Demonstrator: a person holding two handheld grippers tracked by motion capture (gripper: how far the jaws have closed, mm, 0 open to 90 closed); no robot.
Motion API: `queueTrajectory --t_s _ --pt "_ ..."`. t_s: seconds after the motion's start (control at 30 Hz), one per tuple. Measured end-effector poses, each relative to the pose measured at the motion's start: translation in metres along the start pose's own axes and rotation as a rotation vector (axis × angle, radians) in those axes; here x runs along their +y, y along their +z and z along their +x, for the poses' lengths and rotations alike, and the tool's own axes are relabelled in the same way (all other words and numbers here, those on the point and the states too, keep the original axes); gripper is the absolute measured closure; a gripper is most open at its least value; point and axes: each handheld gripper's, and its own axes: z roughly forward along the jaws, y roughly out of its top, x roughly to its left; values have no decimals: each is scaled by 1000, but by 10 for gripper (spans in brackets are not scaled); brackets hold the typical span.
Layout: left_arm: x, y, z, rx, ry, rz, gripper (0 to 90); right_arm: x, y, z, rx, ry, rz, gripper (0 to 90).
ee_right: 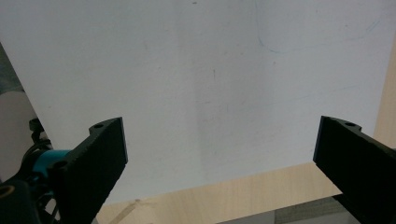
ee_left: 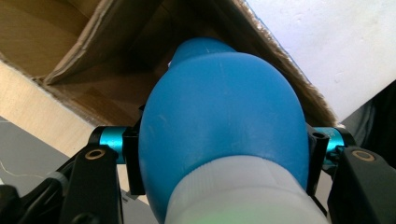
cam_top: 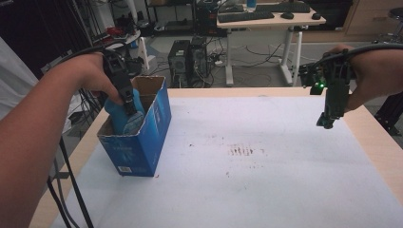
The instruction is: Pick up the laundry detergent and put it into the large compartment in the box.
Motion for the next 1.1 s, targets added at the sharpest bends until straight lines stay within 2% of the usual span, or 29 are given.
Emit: queueTrajectory --t_s 0.03,0.17,0.2,0.33,0.43,0.57,0.8,1.03,1.1 --pt "0 3 0 -4 -11 -7 381 1 0 0 -1 -4 -1 19" --pt "0 11 1 -11 -8 -8 381 3 1 -1 0 -8 -1 19" --pt "1 13 1 -7 7 0 381 3 1 -1 0 -8 -1 19" --pt "3 22 0 0 19 -7 381 4 2 -1 2 -7 -2 19" --pt "5 28 -2 10 62 6 381 4 2 -2 1 -9 -1 19" --pt "6 32 -2 12 92 20 381 4 3 -2 2 -12 -2 19" --pt "7 38 -2 27 112 21 380 4 3 -3 2 -10 -1 19" --pt "6 48 -1 28 140 53 380 4 4 -3 2 -9 2 19" --pt "6 49 0 25 140 37 380 4 4 -3 2 -9 0 19"
